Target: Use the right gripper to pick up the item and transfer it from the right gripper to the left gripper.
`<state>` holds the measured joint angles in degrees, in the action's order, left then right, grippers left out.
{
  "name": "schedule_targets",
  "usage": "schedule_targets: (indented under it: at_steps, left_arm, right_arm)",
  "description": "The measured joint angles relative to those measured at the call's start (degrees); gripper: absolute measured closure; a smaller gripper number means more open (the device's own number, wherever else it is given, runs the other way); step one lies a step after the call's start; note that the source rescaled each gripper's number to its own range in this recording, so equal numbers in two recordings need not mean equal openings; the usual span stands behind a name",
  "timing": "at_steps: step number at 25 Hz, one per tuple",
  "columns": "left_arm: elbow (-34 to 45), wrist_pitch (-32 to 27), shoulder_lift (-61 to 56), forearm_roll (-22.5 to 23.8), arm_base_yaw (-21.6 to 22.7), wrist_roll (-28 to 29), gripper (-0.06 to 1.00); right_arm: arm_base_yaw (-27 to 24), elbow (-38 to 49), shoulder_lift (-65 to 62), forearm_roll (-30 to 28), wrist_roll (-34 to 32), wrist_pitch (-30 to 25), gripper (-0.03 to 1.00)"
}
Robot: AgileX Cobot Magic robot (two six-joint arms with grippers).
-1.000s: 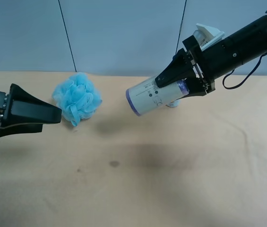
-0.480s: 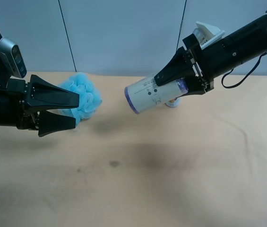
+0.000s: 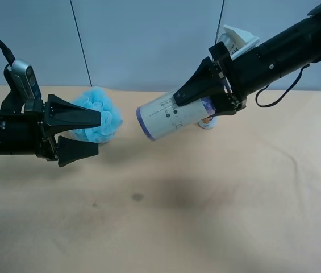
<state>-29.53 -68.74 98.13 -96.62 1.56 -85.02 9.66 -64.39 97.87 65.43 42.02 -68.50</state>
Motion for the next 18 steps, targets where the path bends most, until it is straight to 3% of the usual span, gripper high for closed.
schedule_targets:
  at_steps: [11,18]
  left_arm:
    - [-9.8,-0.1,0.0,-1.1,-10.8,-0.2,-0.05]
    - [-15.0,-0.3,4.2,-1.7,-13.1,3.6,-0.05]
  right_arm:
    - [0.4,0.0,0.0,2.5,1.1,0.0,0.95]
    - [0.4,0.0,0.0,3.3,1.1,0.0,0.95]
